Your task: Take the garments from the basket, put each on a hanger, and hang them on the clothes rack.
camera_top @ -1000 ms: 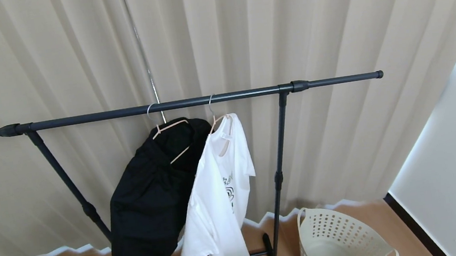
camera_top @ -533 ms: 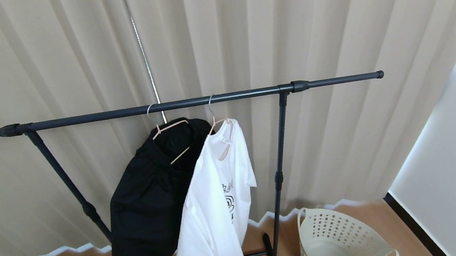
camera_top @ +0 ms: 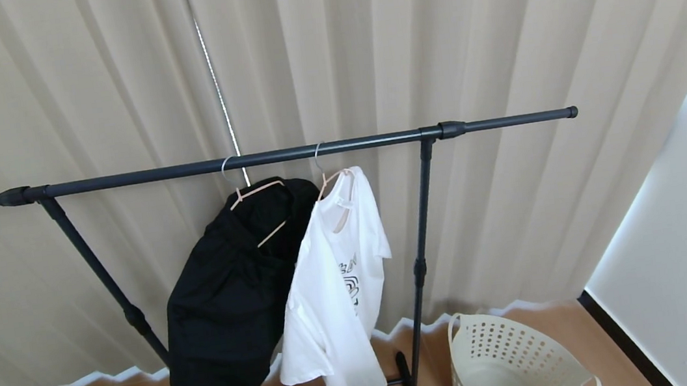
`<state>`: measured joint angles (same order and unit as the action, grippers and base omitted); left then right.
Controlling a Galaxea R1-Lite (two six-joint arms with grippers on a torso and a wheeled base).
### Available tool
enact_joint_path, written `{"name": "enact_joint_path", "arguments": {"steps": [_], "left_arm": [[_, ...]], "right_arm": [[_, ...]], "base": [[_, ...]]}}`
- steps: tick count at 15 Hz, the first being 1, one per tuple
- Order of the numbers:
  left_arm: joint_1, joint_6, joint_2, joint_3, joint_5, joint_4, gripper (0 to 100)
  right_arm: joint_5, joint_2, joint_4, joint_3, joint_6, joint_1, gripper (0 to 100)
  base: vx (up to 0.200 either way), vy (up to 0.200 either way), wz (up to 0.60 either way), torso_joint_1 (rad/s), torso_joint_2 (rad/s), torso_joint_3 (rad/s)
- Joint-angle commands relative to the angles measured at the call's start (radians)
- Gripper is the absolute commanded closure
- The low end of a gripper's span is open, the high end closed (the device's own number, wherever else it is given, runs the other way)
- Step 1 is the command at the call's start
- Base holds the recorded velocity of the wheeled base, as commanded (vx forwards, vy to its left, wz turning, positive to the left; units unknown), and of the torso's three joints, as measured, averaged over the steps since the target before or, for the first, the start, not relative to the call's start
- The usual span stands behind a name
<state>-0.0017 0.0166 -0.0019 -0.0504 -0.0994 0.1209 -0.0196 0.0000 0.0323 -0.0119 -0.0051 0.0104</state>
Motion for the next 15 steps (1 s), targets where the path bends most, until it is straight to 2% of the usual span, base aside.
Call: {"name": "enact_joint_path", "arguments": {"steps": [1, 13, 15], "left_arm": [[0.000, 0.000, 0.002, 0.000, 0.000, 0.000, 0], [0.000, 0.000, 0.002, 0.000, 0.000, 0.000, 0], [0.000, 0.000, 0.002, 0.000, 0.000, 0.000, 0]], "right_arm": [[0.000, 0.000, 0.000, 0.000, 0.001, 0.000, 0], [0.000, 0.000, -0.002, 0.000, 0.001, 0.000, 0], [-0.020, 0.000, -0.008, 0.004, 0.001, 0.000, 0]], "base": [[0.000, 0.000, 0.00, 0.000, 0.00, 0.000], [0.000, 0.000, 0.00, 0.000, 0.00, 0.000], [0.000, 0.000, 0.00, 0.000, 0.00, 0.000]]}}
